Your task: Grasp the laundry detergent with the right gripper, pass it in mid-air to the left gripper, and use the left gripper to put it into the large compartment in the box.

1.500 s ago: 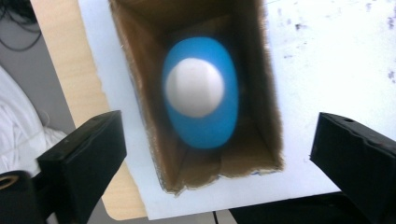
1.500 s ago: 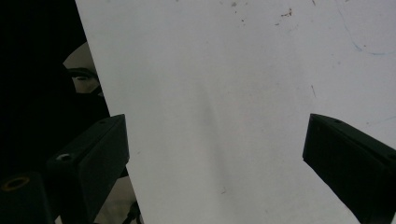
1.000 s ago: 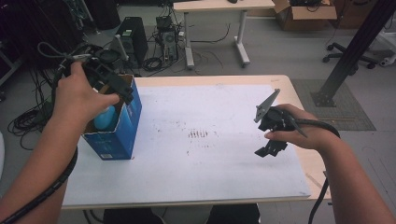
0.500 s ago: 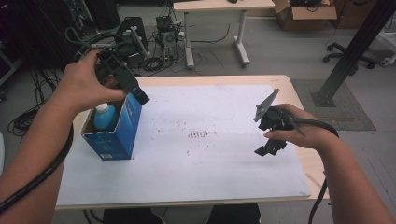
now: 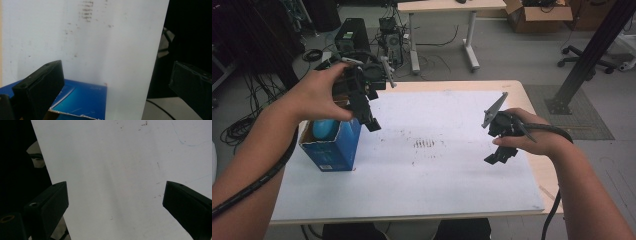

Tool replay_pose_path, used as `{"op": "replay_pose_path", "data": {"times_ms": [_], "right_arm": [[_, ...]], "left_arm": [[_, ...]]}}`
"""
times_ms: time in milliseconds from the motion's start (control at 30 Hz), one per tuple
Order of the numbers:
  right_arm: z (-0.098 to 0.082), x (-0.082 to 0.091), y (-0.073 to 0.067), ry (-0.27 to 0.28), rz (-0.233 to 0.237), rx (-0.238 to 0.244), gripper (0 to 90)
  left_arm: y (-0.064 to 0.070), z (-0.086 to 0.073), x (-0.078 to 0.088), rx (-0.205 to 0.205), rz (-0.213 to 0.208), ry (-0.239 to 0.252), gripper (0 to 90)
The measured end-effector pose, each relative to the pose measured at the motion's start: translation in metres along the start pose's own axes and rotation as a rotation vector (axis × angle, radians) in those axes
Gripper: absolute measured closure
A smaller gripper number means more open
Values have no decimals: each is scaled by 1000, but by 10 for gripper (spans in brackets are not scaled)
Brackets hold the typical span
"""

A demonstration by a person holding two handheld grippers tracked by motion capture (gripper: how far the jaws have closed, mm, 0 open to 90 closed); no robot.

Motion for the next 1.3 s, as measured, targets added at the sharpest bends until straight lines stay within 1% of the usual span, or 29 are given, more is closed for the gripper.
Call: {"op": "replay_pose_path", "data": {"times_ms": [33, 67, 100, 167, 267, 367, 533, 600, 667, 767, 1067, 1300], "right_arm": [[0, 0, 1, 1, -1, 6, 65], [0, 1, 1, 1, -2, 7, 65], [0, 1, 2, -3, -2, 10, 65], [1, 2, 3, -3, -1, 14, 65], [3, 0, 4, -12, 3, 23, 65], [5, -2, 5, -23, 9, 24, 63], [7, -5, 7, -58, 15, 43, 63], [8, -4, 8, -62, 17, 52, 63], [10, -3, 9, -63, 14, 56, 63], [12, 0, 13, -64, 11, 58, 63], [20, 2, 23, -71, 10, 80, 62], [20, 2, 25, -82, 12, 78, 62]], "left_arm": [[1, 1, -3, -8, -12, -6, 1], [0, 1, -6, -17, -13, -9, 1], [-1, 1, -9, -23, -6, -21, 1], [-2, 2, -14, -25, -13, -27, 1], [1, 3, -21, -43, -30, -33, 1], [3, 3, -28, -66, -36, -43, 1], [4, 1, -37, -75, -40, -47, 1], [4, 1, -40, -76, -41, -50, 2], [3, 2, -41, -79, -39, -47, 1], [3, 5, -41, -79, -47, -38, 1], [-3, 17, -41, -97, -64, -41, 1], [-7, 15, -42, -94, -63, -55, 1]]}}
Point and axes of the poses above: each handheld gripper's, and its own axes: x roughly backward along the jaws, z roughly out of its top, y roughly to its right, the point moved 10 cm from there along -x, roughly forward along the jaws, and after that the axes turned 6 degrees about x, right-handed, at the moved point
